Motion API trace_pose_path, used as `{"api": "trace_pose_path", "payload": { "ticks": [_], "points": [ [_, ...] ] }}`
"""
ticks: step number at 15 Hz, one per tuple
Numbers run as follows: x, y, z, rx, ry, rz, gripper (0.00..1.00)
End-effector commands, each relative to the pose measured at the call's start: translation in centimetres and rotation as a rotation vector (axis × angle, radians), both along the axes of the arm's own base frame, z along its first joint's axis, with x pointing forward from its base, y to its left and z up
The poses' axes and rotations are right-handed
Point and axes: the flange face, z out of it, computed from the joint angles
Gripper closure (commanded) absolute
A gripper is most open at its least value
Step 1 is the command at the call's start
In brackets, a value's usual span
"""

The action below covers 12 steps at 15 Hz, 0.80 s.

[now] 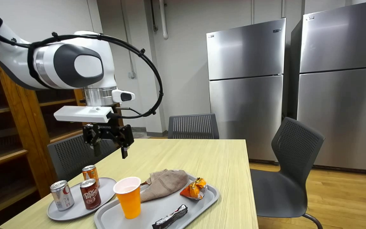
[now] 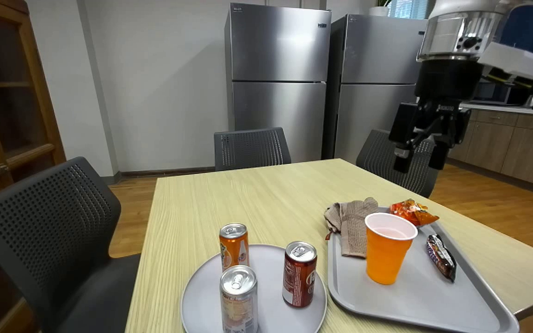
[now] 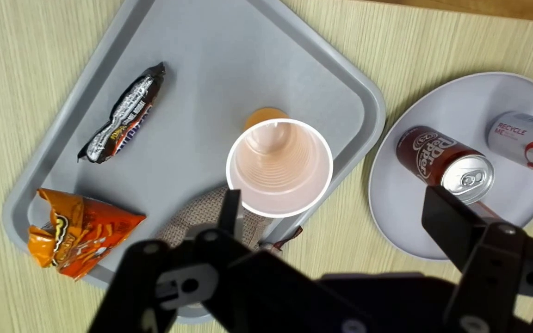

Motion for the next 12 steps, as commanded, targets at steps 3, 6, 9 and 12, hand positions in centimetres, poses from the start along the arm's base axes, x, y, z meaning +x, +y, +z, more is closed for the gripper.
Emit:
{"api": "trace_pose_path", "payload": {
  "ticks": [3,6,9,12],
  "points": [
    [1.5,0.1,-2.3,-0.011,-0.025,-0.035,0.0],
    [2.5,-0.1,-3.7,-0.01,-0.034,-0.046,0.0],
    [3.6,-0.4,-5.2,-0.007,-0.039,-0.061,0.0],
    [5.0,-1.1,-6.6,-0.003,-0.032,-0.085,0.0]
  ]
}}
